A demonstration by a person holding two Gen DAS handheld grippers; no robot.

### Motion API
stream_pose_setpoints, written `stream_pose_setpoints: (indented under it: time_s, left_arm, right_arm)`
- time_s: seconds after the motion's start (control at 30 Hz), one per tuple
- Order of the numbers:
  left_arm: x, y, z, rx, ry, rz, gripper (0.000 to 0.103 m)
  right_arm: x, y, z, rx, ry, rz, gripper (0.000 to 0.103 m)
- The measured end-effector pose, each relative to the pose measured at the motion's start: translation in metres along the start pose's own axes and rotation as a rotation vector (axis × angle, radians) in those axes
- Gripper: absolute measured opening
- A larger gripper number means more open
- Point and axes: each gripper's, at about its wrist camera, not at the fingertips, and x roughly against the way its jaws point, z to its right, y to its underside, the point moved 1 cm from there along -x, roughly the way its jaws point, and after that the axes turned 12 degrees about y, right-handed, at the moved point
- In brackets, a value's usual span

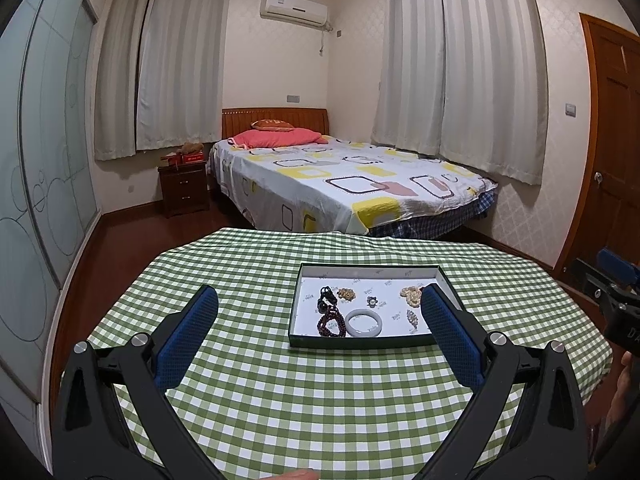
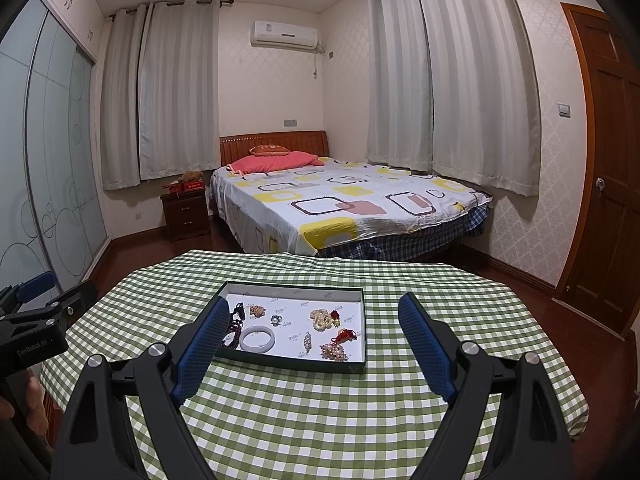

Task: Organize jewelry

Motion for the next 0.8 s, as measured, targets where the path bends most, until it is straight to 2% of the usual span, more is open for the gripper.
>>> stream_pose_setpoints:
  time_s: [0.1, 0.27, 0.53, 0.8]
  left_arm:
    - [-0.002, 0.000, 0.003, -0.018, -0.017, -0.005, 0.099]
    - [-0.003, 0.000, 0.005, -0.021, 0.034, -0.012, 0.099]
    - [0.005, -0.003, 0.004, -0.010, 0.025, 0.065, 0.099]
    - [-0.010, 0.001, -0.013, 0.053, 0.019, 0.023, 0.099]
  right_arm:
    - [0.000, 0.000, 0.000, 0.001, 0.000, -0.001, 0.084]
    - [-0.001, 0.001, -0.002, 0.001, -0.001, -0.007, 0.084]
    - [-0.002, 0.001, -0.004, 0.003, -0.001, -0.006, 0.084]
    - [-0.005, 0.003, -0.003, 0.003, -0.003, -0.016, 0.084]
